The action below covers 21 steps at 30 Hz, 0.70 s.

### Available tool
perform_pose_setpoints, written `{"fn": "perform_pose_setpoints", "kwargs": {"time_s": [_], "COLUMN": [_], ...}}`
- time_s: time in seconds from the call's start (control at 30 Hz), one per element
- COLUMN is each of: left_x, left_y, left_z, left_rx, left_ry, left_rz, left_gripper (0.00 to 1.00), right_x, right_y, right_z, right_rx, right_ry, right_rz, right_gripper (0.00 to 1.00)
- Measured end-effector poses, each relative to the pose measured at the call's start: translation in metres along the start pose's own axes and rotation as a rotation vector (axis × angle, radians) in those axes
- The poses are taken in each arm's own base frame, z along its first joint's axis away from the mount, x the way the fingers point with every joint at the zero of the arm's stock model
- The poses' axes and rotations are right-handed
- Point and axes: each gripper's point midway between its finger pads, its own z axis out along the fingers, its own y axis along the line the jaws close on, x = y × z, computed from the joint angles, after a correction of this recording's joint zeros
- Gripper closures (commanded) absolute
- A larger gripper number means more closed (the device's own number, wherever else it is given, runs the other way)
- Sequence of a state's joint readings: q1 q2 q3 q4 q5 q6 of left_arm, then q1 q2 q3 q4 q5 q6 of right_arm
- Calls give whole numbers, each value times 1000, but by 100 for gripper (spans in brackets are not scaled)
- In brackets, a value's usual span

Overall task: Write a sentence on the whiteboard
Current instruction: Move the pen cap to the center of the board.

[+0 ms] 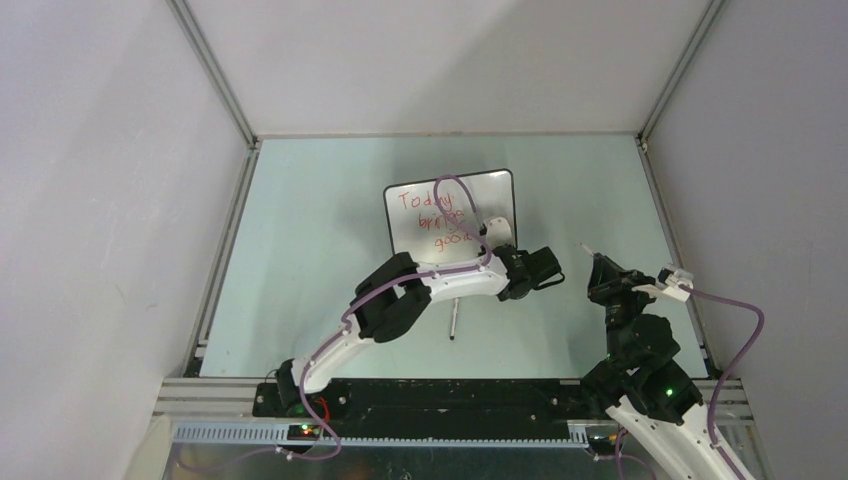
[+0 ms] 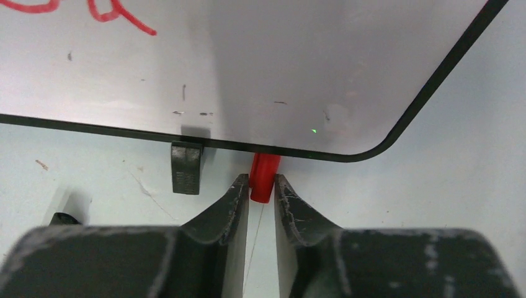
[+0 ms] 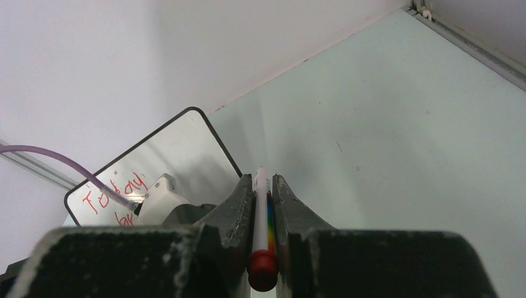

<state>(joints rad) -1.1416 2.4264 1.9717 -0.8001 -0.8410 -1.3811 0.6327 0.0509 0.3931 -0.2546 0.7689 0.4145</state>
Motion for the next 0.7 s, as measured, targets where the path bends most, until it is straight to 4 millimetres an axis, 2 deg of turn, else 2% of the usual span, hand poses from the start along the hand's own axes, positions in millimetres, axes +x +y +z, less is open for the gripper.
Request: {"fn": "perform_pose_setpoints", "kwargs": {"time_s": [0.07,0.2,0.43,0.6,0.7], "left_x": [0,2,7,14,8], "left_y": [4,10,26,36,41], "left_z": [-2,-6,-20,-44,-67], "left_rx": [5,12,22,71,117], "left_ry": [-10,-15,16,81,115], "left_rz": [-1,-2,22,40,33], "left_gripper": [87,94,95,96,98], "right_x": [0,-3,-7,-10,-13], "right_y": [0,0,-2,-5,-6], "right_z": [0,-2,-3,-4,-4], "right_rx": [0,-5,-3,15,22], "right_ry": [0,-12,-24,-30,-38], "right_rz": [0,12,23,21,24], "right_gripper": [100,100,100,100,100]}}
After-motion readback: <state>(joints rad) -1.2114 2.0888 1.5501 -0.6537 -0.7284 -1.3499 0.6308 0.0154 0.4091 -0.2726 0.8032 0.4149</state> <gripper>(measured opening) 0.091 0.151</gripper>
